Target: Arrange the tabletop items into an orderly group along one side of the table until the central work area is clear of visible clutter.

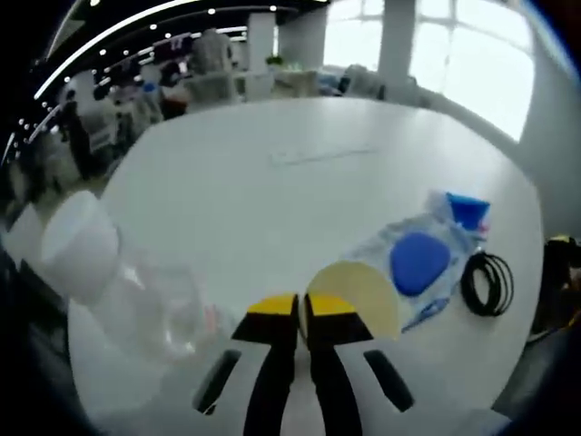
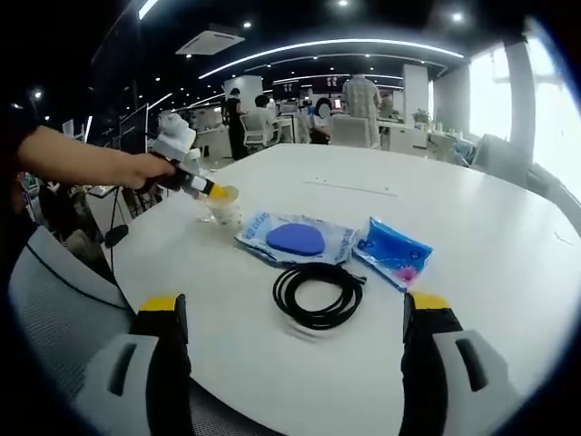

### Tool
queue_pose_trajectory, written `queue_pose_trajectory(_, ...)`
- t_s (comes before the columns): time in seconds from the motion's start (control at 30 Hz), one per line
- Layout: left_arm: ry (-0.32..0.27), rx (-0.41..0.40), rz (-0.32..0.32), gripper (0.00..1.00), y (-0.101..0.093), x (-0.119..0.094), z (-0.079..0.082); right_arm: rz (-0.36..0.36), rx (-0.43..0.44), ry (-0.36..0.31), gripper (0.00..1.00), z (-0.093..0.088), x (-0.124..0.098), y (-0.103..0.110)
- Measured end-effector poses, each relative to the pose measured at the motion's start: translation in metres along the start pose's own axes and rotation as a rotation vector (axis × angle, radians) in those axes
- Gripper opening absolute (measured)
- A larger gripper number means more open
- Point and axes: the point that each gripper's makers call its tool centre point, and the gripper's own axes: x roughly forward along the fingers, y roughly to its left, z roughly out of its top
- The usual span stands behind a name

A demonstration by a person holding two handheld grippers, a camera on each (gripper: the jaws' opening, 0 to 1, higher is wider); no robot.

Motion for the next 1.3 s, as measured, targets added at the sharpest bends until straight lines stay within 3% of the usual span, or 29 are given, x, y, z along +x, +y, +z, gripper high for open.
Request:
queue_pose_trajectory(0.2, 0.011, 0.000, 0.030, 0.02, 0.006, -0.001, -0.003, 0.004, -0.006, 0.001, 0.98, 0.000, 0.000, 0.001)
queue_pose_trajectory(0.3, 0.021, 0.012, 0.040, 0.09, 0.008, -0.002, -0.005, 0.007, -0.007, 0.002, 0.98, 0.000, 0.000, 0.002)
queue_pose_trajectory(0.67, 0.017, 0.032, 0.056, 0.16, 0.012, -0.014, -0.004, 0.014, -0.019, -0.002, 0.98, 0.001, 0.000, 0.004)
queue_pose_trajectory(0.97, 0.000, 0.039, 0.008, 0.21, 0.002, -0.032, -0.004, 0.011, -0.036, -0.008, 0.99, 0.003, 0.000, 0.005)
queue_pose_trajectory(1.3, -0.064, 0.046, -0.011, 0.23, 0.001, -0.059, 0.004, 0.012, -0.045, -0.009, 0.99, 0.003, 0.000, 0.005)
